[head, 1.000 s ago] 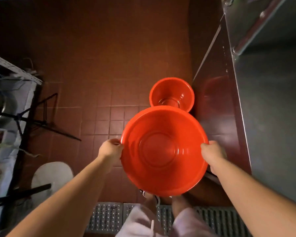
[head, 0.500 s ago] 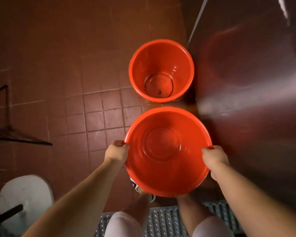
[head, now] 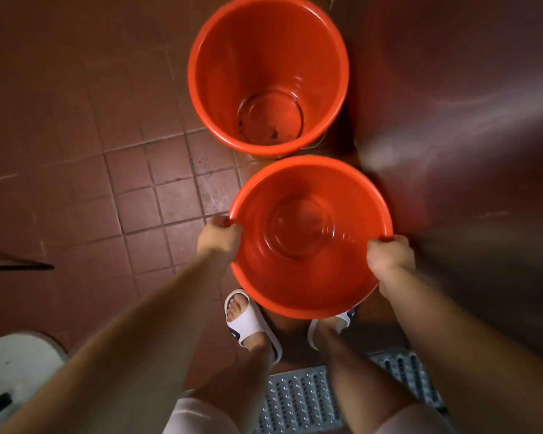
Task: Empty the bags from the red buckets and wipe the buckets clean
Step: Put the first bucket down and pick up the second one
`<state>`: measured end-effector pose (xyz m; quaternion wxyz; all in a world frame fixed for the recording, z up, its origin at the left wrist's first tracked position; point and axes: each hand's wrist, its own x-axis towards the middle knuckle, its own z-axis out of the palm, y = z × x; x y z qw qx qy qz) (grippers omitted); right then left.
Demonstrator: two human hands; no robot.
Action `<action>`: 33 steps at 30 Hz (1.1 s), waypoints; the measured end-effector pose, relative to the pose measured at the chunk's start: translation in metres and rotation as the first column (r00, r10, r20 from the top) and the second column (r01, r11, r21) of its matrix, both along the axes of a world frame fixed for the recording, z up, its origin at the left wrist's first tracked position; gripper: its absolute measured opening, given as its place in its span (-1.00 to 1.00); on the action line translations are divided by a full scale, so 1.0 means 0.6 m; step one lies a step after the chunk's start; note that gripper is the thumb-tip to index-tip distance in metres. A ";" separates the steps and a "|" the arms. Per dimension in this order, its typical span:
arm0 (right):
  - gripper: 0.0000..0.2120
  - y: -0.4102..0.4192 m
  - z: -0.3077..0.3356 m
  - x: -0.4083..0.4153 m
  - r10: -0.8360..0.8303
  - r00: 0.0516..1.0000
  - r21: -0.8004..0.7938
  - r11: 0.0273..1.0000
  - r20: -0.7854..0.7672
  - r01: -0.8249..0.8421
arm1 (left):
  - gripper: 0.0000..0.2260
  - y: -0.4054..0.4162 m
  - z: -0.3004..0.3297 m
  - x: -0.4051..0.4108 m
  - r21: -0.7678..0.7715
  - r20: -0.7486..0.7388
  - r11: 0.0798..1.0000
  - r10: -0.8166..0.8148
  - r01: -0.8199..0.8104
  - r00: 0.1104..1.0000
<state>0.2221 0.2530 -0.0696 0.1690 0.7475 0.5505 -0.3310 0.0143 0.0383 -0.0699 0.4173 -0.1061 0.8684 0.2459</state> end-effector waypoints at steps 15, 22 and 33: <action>-0.36 -0.008 0.002 -0.040 0.057 0.998 0.003 0.998 0.020 -0.057 | -0.41 0.028 -0.013 -0.016 -0.051 0.163 0.998 -0.015 0.024 0.987; -0.47 0.034 0.097 -0.219 0.228 0.954 0.019 0.973 -0.196 -0.229 | -0.47 0.055 0.111 -0.134 -0.100 0.077 0.986 -0.126 0.133 0.989; -0.44 0.224 -0.007 -0.464 0.095 0.977 0.075 0.994 -0.193 -0.082 | -0.59 0.146 0.039 -0.428 0.041 -0.065 0.998 -0.044 0.047 0.997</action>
